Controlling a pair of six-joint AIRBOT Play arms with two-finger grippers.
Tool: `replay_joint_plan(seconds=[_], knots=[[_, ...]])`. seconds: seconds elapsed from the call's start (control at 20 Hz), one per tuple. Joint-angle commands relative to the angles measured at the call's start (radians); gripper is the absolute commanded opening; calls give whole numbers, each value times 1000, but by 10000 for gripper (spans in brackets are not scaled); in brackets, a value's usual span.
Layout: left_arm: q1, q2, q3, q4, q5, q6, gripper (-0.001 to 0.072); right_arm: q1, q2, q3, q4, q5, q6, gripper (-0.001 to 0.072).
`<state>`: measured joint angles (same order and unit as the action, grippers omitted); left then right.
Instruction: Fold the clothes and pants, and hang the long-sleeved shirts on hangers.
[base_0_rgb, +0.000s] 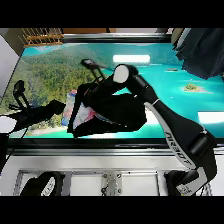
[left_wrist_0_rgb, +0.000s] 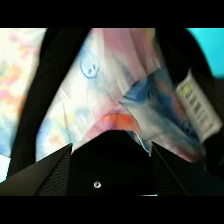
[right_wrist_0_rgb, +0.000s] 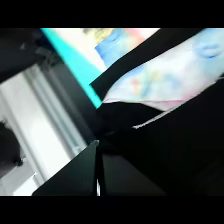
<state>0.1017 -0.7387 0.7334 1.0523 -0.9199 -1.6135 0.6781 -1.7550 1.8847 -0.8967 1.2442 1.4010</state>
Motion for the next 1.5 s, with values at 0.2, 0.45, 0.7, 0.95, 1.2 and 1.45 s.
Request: replay_joint_plan(seconds=[0.2, 0.45, 0.7, 0.95, 1.2, 1.45], knots=[[101, 1, 1, 0, -35, 1, 507, 125, -64, 0, 1, -4, -3, 547], [99, 1, 1, -2, -57, 1, 507, 21, 43, 0, 5, -64, -1, 484], [99, 1, 1, 2, -45, 1, 507, 97, 13, -4, -43, -43, 26, 486], [98, 1, 1, 1, -50, 1, 507, 158, -89, -4, -219, -42, 169, 485], [98, 1, 1, 1, -49, 1, 507, 201, -78, -4, -649, 71, 461, 484], [98, 1, 1, 2, -49, 1, 507, 301, -30, -4, -823, 80, 499, 484]])
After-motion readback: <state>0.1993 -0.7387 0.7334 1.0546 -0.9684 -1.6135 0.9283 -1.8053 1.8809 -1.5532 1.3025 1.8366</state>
